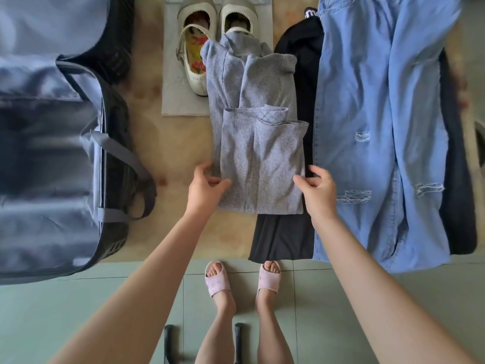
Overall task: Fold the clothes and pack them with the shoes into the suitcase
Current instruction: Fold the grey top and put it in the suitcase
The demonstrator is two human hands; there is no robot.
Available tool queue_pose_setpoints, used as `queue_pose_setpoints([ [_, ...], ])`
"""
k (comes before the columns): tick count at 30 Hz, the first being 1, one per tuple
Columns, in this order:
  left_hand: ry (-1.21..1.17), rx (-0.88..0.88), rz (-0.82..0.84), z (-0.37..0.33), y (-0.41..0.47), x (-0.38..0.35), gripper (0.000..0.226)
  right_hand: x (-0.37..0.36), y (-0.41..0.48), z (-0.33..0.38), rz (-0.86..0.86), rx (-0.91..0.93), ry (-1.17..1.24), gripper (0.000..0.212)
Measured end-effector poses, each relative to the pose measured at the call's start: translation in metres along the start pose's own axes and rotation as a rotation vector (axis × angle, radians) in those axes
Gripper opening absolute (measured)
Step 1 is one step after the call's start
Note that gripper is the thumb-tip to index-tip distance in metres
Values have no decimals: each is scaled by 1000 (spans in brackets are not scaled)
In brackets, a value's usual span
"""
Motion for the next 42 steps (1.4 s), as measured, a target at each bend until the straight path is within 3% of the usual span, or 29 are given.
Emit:
queue_pose_setpoints([
  [6,-245,5,-4,9,-32,7,50,14,-16,5,65,94,92,37],
  [11,-156,56,61,50,-59,6,29,25,-37,-17,200,70,-45,23],
  [15,-123,84,55,58,-49,3,40,21,-34,-20,220,48,-80,28],
  [19,-108,76,-19,52,-45,3,27,17,-35,-14,205,118,-119,8],
  [24,24,43,64,69,-60,4,16,26,-48,-27,221,258,-375,19],
  [27,79,45,75,82,-65,6,16,32,-56,-35,147,261,-446,13],
  [29,33,33,22,81,-64,8,24,34,-54,-34,73,252,-340,36],
  [31,-3,-26,-82,69,-60,12,31,32,-43,-22,5,317,-353,42],
  [34,154,-245,-210,34,-45,14,44,16,-23,15,51,465,-380,40],
  [38,398,-471,-46,-17,-19,-6,49,-13,-2,54,188,551,-397,26],
  [42,532,-540,30,-34,-6,-27,52,-30,11,68,288,456,-585,27],
])
Point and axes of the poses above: each hand's wrist, its own y-axis towards the middle knuckle, its own x-axis out of the back of the hand, z = x × y, the point moved 3 cm from there along y, towards the middle knuckle, and after that the axes turned 7 degrees about x, right-handed, at the moved point
